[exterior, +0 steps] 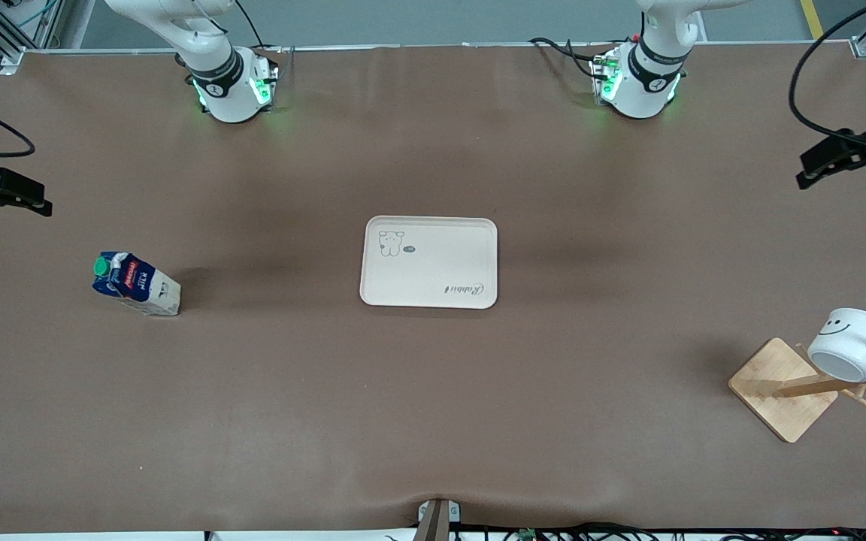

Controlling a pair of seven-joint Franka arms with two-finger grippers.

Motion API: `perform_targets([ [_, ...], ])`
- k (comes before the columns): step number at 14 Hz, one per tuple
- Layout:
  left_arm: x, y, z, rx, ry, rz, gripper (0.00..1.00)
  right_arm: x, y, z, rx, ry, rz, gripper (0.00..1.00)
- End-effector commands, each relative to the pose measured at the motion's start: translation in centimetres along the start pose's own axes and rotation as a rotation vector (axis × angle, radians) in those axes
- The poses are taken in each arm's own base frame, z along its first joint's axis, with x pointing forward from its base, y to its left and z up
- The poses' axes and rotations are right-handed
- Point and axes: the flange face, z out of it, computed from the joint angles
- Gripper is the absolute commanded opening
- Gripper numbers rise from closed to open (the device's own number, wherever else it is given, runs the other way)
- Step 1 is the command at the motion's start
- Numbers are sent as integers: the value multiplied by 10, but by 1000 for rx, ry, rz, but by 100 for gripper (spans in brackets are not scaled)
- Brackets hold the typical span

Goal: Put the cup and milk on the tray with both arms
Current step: 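Reach the right gripper to the milk carton while the left gripper reaches the mug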

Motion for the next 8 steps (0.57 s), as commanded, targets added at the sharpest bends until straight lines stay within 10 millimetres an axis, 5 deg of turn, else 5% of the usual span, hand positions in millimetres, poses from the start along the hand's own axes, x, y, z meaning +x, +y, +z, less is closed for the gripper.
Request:
perform_targets([
  [1, 8, -8, -3, -7, 5, -4, 100, 17, 7, 25, 53, -32, 26, 100],
  [2, 9, -9, -3, -7, 8, 4, 100, 18, 7, 28, 51, -40, 26, 100],
  [4, 18, -26, -2, -10, 65, -27, 100, 42, 10, 84, 73, -144, 32, 100],
  [8, 28, -77, 30, -46, 174, -129, 100, 38, 31, 93, 85, -172, 76, 100],
])
